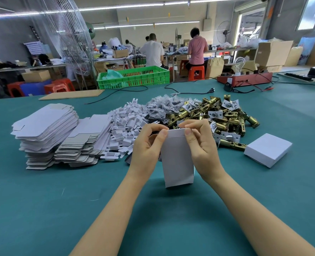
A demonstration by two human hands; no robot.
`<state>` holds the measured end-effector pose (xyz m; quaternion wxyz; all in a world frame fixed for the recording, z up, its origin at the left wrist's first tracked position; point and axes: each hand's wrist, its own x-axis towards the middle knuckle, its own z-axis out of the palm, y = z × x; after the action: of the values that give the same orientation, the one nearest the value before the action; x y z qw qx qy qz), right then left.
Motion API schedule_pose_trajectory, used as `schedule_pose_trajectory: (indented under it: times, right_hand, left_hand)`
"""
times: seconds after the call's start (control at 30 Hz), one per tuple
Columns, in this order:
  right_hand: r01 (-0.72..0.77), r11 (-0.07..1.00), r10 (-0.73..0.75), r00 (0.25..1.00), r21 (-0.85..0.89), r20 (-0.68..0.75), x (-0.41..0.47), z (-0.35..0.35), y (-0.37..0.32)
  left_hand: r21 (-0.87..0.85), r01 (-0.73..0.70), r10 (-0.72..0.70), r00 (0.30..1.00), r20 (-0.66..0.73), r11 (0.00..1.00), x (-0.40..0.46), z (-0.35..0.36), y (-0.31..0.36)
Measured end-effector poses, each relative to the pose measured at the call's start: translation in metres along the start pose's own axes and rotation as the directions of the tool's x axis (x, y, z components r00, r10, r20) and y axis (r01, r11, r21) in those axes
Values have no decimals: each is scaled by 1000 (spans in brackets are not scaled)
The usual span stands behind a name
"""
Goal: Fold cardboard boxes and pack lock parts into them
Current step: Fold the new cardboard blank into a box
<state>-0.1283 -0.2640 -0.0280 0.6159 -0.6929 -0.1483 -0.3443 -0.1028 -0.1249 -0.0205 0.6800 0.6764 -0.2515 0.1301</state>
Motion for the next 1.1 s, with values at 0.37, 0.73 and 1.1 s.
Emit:
schedule_pose_trajectory:
  times: [0.37,0.73,1.1]
  right_hand:
    - [-57,994,53,998,93,40,-4,3,4]
    - [17,989,-8,998,146,-64,-2,6,-9]
    - [54,996,-49,996,67,-70,-2,5,-2]
  left_hand:
    - [95,-41,40,999,15,995,-2,0,2]
    - [38,-29,31,997,-67,999,-3,16,16]
    - [-123,80,-89,993,-76,989,-1,25,19]
